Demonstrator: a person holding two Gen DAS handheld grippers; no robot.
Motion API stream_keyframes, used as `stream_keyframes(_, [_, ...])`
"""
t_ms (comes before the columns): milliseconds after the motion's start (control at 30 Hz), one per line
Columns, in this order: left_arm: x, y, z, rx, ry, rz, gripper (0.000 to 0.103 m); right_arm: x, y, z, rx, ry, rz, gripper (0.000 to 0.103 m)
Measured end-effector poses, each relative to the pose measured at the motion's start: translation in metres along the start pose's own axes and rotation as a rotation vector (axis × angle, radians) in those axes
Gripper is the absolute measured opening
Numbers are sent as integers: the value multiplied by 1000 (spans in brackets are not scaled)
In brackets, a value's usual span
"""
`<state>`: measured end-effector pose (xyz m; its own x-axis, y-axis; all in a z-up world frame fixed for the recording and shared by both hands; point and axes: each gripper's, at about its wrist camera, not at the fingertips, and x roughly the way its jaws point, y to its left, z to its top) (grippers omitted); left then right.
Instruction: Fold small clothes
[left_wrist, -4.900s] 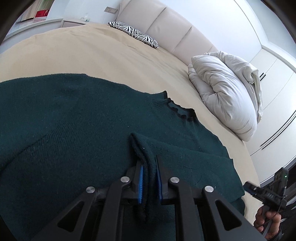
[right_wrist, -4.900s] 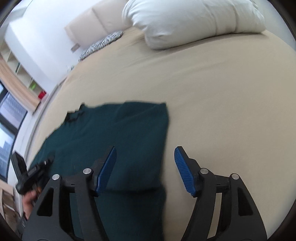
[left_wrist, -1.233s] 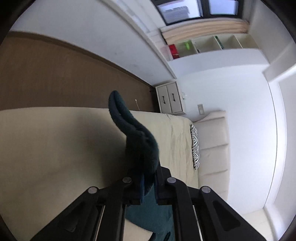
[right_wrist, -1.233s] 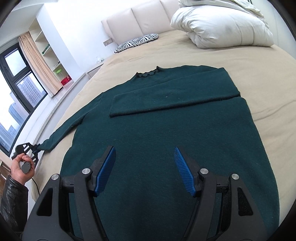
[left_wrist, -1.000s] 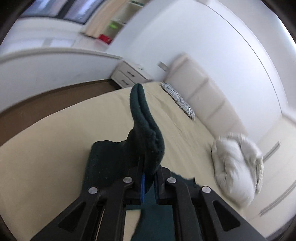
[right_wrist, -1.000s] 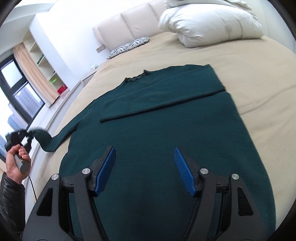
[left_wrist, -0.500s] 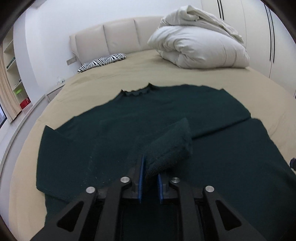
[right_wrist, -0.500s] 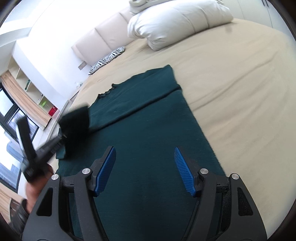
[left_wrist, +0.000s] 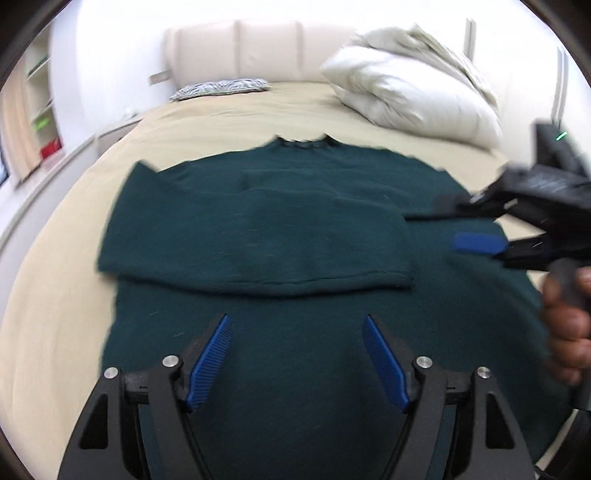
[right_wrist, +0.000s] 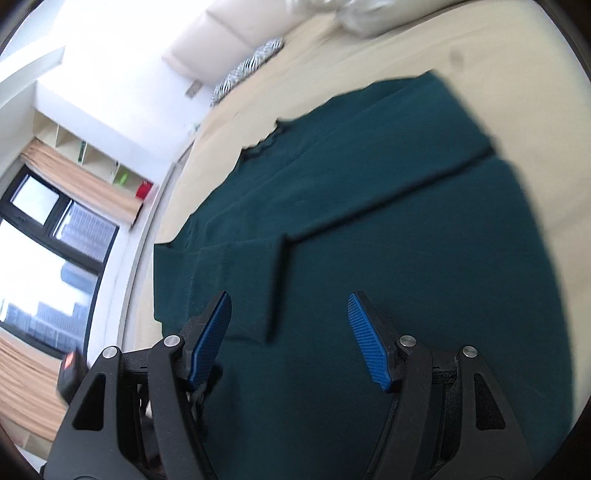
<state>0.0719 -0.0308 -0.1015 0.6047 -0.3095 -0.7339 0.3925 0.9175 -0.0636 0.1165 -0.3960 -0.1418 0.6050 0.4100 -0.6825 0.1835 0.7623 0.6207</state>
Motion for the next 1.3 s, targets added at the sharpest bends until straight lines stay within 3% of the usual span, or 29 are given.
stream_keyframes(133, [-18,40,3,-114,-29,-16,76,48,12,14,14,95,-17,64])
stream_keyframes(200, [-20,58,7,-158,-36,-11,76,67,24,20,-37,108,-53,49])
stream_keyframes(267, [-23,79,10,-210,-46,-6,76,77,39,20,-111,120,-98,20])
stream_keyframes(333, [-26,98,14,-262,-61,-6,76,79,53,20,-183,121,-124,7])
stream_keyframes(467, [-26,130,25,-343,-87,4,76,55,95,17,-354,50,-147,6])
stream_keyframes(633, [-25,148,44,-359,-128,18,76,19,134,51,-530,-90,-156,6])
stream_keyframes(733, [-16,156,56,-350,-139,52,76,24,115,81,-516,-89,-195,6])
stream_keyframes(867, [5,169,68,-377,-110,65,76,71,47,112,-367,21,-313,6])
stream_keyframes(933, [14,172,74,-370,-95,73,76,80,24,118,-277,36,-280,6])
stream_keyframes(1000, [27,175,82,-373,-74,70,76,83,20,119,-257,24,-237,7])
stream_keyframes(1200, [72,173,119,-318,4,99,76,88,33,110,-345,20,-224,10])
stream_keyframes(1300, [97,181,129,-337,54,75,74,80,32,113,-349,-9,-209,10])
